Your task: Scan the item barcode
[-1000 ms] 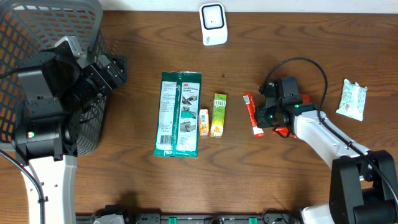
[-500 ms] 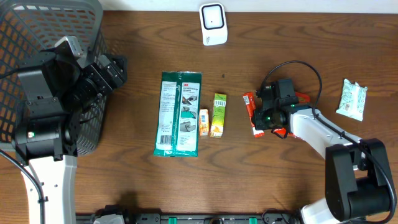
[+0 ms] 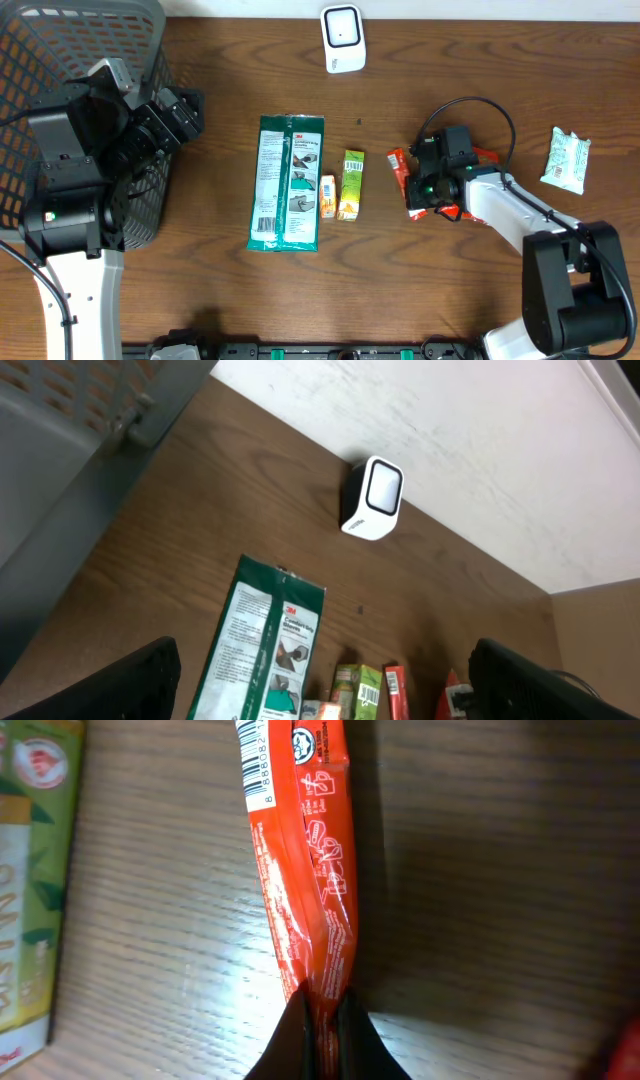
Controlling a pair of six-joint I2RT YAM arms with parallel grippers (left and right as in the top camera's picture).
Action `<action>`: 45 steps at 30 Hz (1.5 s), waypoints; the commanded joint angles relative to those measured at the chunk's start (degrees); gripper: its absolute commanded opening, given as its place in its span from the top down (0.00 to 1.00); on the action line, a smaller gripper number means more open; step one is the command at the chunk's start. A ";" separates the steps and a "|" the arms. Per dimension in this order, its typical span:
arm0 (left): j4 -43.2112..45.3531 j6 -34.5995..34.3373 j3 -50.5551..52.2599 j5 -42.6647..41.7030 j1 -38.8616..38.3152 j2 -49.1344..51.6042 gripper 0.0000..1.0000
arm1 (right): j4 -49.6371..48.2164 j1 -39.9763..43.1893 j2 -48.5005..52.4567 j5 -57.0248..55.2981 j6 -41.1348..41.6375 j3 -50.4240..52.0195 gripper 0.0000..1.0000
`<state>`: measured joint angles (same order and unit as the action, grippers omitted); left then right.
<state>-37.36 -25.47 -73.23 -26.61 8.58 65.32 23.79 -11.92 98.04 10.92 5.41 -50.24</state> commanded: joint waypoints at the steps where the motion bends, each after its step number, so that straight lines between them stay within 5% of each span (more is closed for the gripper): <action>1: 0.13 0.35 -0.72 0.50 0.24 -0.04 0.07 | 1.36 -0.87 -4.11 -10.40 -0.04 -2.19 0.99; 16: 0.13 0.35 -0.72 0.50 0.24 -0.04 0.07 | 0.48 -15.34 -1.46 -49.62 1.81 -0.96 0.99; 29: 0.13 0.35 -0.72 0.50 0.24 -0.04 0.07 | -1.79 -19.26 7.34 -55.32 1.84 -0.94 0.99; 37: 0.13 0.35 -0.72 0.50 0.24 -0.04 0.07 | -2.80 -19.37 8.35 -47.98 1.88 -1.14 0.99; 45: 0.13 0.35 -0.72 0.50 0.24 -0.04 0.07 | -2.56 -19.37 8.33 -43.23 1.86 -1.38 0.70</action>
<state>-37.36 -25.47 -73.23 -26.61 8.58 65.32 21.12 -31.09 105.89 -39.11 6.63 -51.59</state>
